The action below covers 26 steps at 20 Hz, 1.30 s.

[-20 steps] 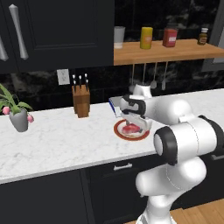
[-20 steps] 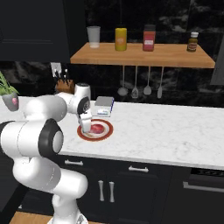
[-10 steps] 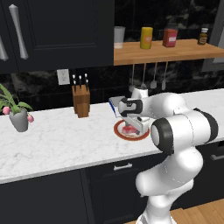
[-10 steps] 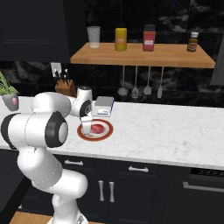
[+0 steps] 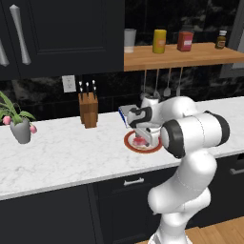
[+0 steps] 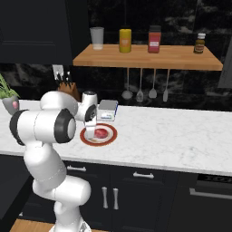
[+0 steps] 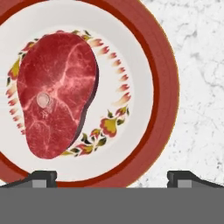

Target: Pick up the knife from the drawer and place it on the cutting board. Then place the meat from the plate to the cutting board.

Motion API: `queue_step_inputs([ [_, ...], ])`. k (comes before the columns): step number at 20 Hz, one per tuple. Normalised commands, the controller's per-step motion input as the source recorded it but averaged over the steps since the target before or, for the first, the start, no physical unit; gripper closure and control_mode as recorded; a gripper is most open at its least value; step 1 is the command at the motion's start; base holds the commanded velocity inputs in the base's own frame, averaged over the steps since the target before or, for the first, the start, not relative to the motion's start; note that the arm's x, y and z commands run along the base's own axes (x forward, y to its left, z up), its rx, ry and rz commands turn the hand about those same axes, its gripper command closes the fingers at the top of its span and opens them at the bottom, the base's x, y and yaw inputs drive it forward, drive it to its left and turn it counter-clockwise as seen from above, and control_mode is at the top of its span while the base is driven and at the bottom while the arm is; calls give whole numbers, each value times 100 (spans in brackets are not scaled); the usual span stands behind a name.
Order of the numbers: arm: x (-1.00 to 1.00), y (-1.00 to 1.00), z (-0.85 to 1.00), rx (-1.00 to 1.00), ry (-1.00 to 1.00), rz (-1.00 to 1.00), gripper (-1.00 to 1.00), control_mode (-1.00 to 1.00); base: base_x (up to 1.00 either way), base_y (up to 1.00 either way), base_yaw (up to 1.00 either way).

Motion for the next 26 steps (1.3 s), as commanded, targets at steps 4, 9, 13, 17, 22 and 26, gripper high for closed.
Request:
queue_step_inputs([
  [4, 29, 0, -19, 0, 2, -5, -100, -100, 0, 0, 0],
  [9, 37, 0, -22, 0, 4, -3, -100, -100, 0, 0, 0],
  [13, 42, 0, -17, 0, 4, -1, -100, -100, 0, 0, 0],
  [17, 36, 0, -16, 0, 3, 0, -100, -100, 0, 0, 0],
  [22, 25, 0, -22, 0, 4, 0, -100, -100, 0, 0, 0],
  [26, 13, 0, -30, 0, 6, 0, -100, -100, 0, 0, 0],
])
